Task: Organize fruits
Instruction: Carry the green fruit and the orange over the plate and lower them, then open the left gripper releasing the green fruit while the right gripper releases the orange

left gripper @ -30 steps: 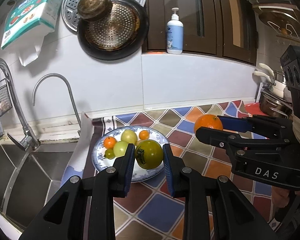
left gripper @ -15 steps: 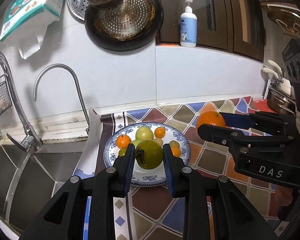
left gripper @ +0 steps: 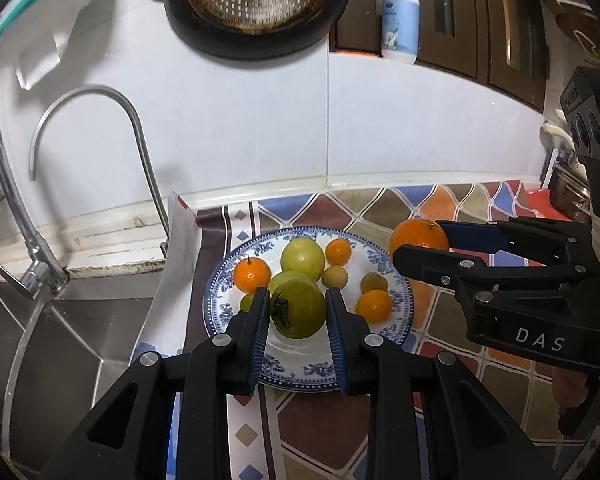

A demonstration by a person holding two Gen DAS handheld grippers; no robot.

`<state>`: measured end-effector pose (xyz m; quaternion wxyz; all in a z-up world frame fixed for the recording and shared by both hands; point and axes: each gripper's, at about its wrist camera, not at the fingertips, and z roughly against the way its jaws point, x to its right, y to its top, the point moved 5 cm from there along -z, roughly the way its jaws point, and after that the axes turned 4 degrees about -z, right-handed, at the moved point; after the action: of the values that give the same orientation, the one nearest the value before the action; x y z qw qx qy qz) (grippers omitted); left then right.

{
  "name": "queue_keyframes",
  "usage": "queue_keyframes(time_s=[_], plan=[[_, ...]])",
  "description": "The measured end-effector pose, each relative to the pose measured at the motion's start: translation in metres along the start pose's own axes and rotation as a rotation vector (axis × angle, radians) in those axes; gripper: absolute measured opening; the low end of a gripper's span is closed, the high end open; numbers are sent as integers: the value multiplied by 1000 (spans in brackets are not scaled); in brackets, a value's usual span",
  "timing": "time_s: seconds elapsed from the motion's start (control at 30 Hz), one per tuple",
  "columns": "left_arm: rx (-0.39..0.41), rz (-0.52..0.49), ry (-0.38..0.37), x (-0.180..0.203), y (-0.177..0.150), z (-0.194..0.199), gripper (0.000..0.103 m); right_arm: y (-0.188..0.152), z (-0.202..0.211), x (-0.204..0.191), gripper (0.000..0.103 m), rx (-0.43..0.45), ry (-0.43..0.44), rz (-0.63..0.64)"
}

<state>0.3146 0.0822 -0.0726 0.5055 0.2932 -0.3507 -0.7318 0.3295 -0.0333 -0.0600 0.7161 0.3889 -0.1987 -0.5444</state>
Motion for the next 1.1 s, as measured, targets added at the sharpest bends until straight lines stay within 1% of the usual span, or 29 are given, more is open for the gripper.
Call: queue_keyframes(time_s=[0.43,0.73,0.77,0.83,0.87,1.07,1.1], plan=[[-115,6,-19,-7,-17,-53,28,-12,-59,13,44,-101,20,-20],[-154,19,-52,-9,-23,-66,28,-17,-82,12,44,-138,40,-35],[-156,24,-52,-10,-24,-67,29,-17,-83,12,44,-139,37,-39],[-159,30,-53,-11,-23,-67,37,-17,-84,13,49,-140,22,-44],[-158,32,-49,-11,-23,-66,37,-17,-84,15,50,-138,15,-49],[-152,43,-24,-11,-23,-56,44,-21,-70,20,50,-123,-23,-59],[-148,42,-18,-11,-22,-53,49,-21,-67,21,50,-119,-29,-61]])
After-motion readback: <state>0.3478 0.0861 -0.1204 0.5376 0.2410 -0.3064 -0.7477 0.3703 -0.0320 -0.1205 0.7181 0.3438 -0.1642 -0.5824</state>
